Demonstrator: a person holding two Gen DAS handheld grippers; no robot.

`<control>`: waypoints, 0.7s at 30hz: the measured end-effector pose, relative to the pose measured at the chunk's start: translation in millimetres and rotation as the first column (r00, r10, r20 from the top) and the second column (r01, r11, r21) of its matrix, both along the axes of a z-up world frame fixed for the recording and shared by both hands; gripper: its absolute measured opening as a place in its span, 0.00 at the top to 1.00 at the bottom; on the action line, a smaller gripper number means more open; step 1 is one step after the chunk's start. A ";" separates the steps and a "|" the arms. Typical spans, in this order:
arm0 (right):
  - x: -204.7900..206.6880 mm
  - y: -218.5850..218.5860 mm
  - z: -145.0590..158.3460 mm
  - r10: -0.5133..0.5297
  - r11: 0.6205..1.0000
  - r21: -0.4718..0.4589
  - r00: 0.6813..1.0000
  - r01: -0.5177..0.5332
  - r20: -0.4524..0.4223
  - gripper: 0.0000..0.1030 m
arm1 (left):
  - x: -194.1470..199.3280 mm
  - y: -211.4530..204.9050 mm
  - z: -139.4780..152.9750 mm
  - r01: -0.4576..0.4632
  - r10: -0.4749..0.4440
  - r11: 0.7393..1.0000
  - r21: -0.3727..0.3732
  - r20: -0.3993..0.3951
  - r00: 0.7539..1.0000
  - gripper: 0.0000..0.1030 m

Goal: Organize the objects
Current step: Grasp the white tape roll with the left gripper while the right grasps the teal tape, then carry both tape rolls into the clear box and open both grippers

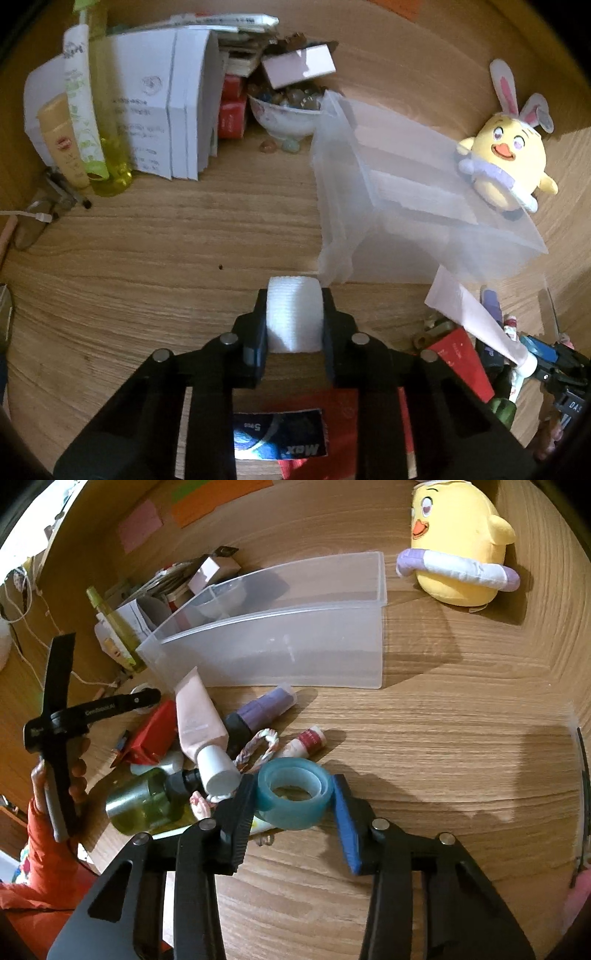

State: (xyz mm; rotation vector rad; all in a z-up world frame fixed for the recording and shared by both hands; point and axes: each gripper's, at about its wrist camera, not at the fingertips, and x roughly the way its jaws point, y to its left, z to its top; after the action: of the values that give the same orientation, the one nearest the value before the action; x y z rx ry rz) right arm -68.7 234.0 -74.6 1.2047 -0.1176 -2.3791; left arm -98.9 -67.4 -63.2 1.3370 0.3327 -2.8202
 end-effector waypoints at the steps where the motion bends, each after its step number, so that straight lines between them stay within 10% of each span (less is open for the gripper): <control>1: -0.2 0.7 0.5 -0.005 1.000 0.005 1.000 0.005 -0.004 0.64 | 1.0 -0.4 1.1 -0.005 0.005 1.000 -0.004 -0.006 1.000 0.77; 21: -14.2 6.5 59.0 -0.083 0.996 -0.001 0.976 0.084 -0.202 0.64 | 24.5 17.1 71.9 0.023 -0.033 0.998 -0.053 -0.195 0.980 0.77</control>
State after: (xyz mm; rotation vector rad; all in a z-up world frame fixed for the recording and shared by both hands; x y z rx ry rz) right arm -82.8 240.5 -15.6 0.9712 -0.0945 -2.5620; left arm -74.4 -50.3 8.8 1.0651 0.2430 -2.9690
